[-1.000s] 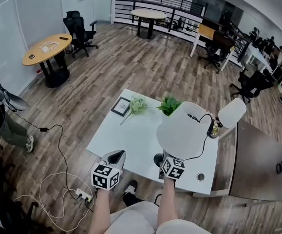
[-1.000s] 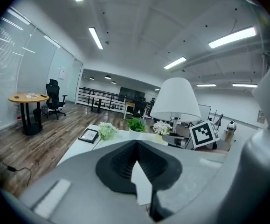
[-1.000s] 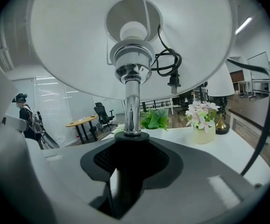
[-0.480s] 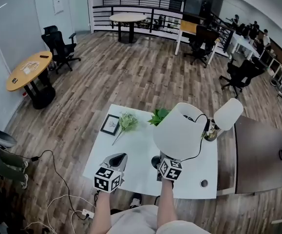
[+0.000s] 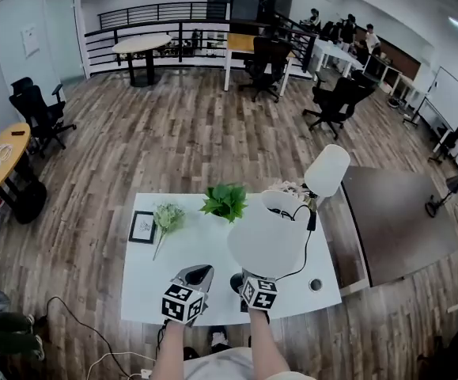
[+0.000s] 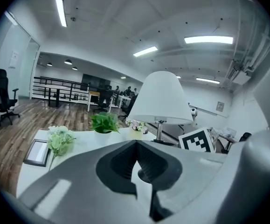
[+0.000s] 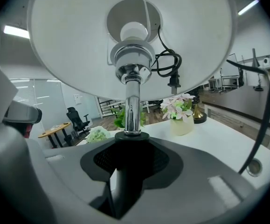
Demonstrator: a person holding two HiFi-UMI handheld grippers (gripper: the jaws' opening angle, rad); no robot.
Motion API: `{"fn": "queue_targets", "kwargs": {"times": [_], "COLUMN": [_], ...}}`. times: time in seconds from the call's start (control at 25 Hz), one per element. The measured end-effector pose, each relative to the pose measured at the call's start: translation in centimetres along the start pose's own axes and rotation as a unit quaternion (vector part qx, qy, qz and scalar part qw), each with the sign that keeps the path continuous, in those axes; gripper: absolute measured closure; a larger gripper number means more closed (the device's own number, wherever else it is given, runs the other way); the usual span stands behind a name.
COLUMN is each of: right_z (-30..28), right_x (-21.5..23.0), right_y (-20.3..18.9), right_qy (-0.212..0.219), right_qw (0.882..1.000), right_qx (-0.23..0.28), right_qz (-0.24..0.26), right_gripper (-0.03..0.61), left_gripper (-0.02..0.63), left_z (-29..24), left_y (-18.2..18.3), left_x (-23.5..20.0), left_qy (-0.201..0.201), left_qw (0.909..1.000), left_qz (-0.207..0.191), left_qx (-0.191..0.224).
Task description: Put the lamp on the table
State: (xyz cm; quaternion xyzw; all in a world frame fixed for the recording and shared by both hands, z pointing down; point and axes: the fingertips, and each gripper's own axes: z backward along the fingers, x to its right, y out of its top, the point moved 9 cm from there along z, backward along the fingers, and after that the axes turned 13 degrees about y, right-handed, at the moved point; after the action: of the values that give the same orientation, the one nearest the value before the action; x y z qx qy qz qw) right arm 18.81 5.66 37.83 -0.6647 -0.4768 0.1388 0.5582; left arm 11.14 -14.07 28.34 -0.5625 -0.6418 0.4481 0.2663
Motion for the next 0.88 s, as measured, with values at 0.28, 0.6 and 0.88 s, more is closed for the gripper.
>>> {"fn": "queue_targets", "kwargs": {"times": [0.28,0.6,0.88], "right_z": [0.9,-0.7,-1.4], "right_x": [0.3,1.7,2.9], "right_y": [-1.8,-2.6,-4.3], "right_qy": [-0.035,-0.052,-0.077], "right_qw": [0.999,0.996,0.992], "right_qx": [0.015,0.051,0.082], "right_qz": [0.016,0.057,0.062], "right_gripper": [0.426,0.427,0.428], "left_gripper": [0.614,0.614,0.614], "left_z": [-0.9,-1.0,0.0], "left_y": [-0.6,-4.5,-8.3], "left_x": [1.5,-0.5,-0.6], "left_qy": [-0.064,-0.072,-0.081], "left_qw": [0.9972,0.9962,0.9956], "left_qz": [-0.038,-0.034,-0.022], "left_qx": [-0.011,-0.033,-0.043]}}
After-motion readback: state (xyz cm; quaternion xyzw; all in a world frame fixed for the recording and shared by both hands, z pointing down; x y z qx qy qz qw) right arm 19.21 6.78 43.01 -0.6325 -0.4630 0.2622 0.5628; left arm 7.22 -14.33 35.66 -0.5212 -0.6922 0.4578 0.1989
